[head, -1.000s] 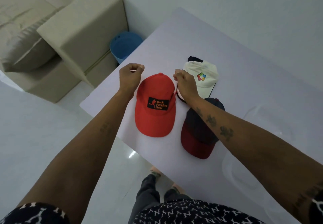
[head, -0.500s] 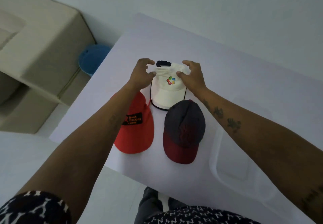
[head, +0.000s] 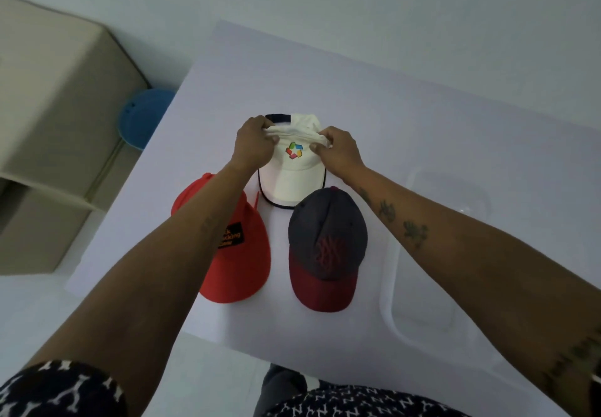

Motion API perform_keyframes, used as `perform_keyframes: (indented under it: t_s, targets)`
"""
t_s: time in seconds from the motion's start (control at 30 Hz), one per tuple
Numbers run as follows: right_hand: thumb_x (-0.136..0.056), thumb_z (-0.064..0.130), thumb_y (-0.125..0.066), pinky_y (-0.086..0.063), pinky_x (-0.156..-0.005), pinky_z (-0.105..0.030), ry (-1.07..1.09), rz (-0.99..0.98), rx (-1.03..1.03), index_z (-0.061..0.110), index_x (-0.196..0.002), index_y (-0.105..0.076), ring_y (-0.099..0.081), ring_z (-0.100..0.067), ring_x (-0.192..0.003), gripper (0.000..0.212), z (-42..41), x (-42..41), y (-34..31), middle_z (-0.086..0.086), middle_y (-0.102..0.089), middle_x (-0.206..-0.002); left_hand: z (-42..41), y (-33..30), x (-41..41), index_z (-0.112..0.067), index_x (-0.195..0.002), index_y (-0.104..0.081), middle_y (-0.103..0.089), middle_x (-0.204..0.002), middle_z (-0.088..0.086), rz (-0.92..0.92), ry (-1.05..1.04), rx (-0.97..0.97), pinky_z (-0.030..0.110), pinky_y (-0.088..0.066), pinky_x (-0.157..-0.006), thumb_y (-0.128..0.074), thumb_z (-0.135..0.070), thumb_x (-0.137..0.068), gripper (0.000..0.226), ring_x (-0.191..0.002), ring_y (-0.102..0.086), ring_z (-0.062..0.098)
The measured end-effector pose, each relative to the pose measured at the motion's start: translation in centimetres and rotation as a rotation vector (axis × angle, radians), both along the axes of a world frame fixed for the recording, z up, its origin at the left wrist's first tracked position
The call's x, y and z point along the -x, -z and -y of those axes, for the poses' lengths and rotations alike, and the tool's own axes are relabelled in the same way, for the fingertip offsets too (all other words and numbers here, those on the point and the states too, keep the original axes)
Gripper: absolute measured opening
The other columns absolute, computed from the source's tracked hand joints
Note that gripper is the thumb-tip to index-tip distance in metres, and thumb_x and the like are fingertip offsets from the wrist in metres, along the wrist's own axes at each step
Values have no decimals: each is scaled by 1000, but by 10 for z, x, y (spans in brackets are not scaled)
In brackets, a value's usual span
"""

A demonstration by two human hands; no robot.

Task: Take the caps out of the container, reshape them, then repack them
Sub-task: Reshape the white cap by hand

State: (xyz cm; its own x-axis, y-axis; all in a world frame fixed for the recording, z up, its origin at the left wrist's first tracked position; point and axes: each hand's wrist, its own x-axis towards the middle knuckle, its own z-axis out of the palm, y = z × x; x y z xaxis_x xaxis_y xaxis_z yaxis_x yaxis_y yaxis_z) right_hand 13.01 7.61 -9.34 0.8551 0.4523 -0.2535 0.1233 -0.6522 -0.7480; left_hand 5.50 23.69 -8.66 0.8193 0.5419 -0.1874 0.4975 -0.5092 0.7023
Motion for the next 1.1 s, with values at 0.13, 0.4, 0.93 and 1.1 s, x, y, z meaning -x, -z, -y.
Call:
perform_keyframes:
  t_s: [0.13, 0.4, 0.93, 1.1]
  targets:
    - [-87, 14, -63, -45, -79, -32, 37, 41, -71, 4, -104, -62, -55, -19, -90, 20, 3, -4, -22, -13, -64, -106, 2, -26, -3, 1, -105, -59, -62, -109, 16, 62, -6, 14, 36, -46, -85, -59, -6, -87, 19, -101, -58, 29]
    - [-86, 17, -63, -46, -76, -24, 35, 205, -245, 10, -104, -62, -58, -18, -94, 19, 20, -16, -130, -6, -64, -106, 12, -144, -4, -2, -93, -62, -60, -86, 3, 301, 90, 8, 20, -38, -64, -63, -8, -87, 9, -79, -52, 17]
    - [-92, 19, -58, -50, -73, -28, 26, 607, -736, 16, -80, -60, -60, -11, -76, 12, 83, 16, -364, 9, -63, -77, 89, -389, 24, -10, -99, -69, -68, -92, -1, 624, 269, -71, 13, -46, -61, -58, -28, -92, 22, -75, -60, 6]
    - [-93, 33, -56, -49, -75, -25, 3, 637, -680, 17, -82, -62, -62, -12, -81, 20, 101, 25, -386, 11, -62, -81, 110, -407, 33, -7, -91, -71, -70, -84, 3, 652, 270, -48, 9, -46, -53, -60, -26, -92, 22, -69, -61, 9]
